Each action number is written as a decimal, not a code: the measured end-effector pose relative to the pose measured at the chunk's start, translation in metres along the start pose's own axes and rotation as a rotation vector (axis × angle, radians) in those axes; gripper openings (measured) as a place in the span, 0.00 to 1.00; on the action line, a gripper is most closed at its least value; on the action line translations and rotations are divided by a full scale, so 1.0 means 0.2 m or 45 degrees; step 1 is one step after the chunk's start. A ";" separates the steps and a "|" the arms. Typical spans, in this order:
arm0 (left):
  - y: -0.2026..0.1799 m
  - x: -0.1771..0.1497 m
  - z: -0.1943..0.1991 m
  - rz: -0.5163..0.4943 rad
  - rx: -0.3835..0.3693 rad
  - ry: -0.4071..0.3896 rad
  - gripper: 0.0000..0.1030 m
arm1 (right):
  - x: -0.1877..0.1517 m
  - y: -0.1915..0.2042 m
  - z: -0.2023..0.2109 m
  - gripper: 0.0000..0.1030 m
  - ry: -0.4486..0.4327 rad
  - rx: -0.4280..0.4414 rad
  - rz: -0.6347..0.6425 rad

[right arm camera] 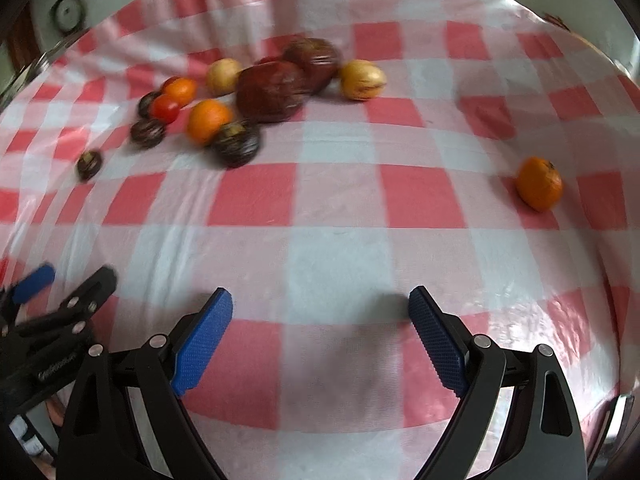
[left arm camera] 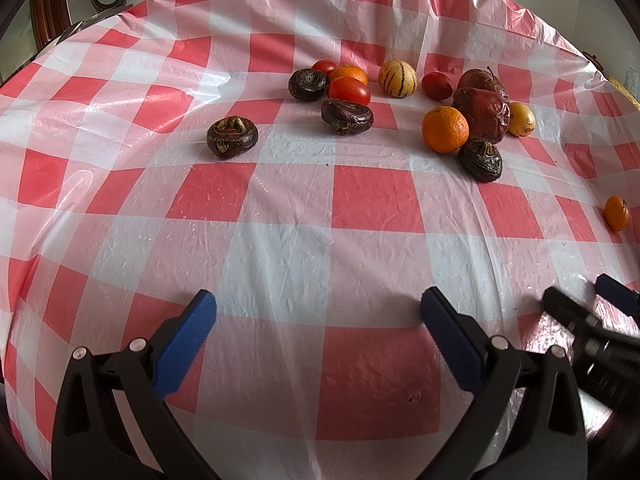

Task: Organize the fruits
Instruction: 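Grasp the orange with the right tool while the left tool grasps a dark mangosteen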

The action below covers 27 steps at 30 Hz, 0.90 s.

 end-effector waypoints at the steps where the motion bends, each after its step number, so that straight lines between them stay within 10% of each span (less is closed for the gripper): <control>1: 0.00 0.00 0.00 0.000 0.000 0.000 0.99 | 0.01 -0.04 0.00 0.84 0.002 -0.003 -0.029; 12: -0.09 -0.02 0.06 0.030 -0.147 0.030 0.99 | 0.19 -0.85 -0.09 0.84 -0.057 -0.207 -0.505; 17: -0.19 0.04 0.03 0.096 -0.236 0.045 0.99 | 0.30 -0.92 -0.18 0.82 -0.053 -0.219 -0.460; 27: -0.49 0.26 -0.10 -0.043 -0.198 0.007 0.99 | 0.35 -0.85 -0.23 0.43 -0.093 -0.248 -0.336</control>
Point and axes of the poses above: each gripper's, at about its wrist camera, not at the fingertips, and z roughly against the way its jaws point, y to its left, x to its top, the point moved 8 cm from there along -z, roughly the way its jaws point
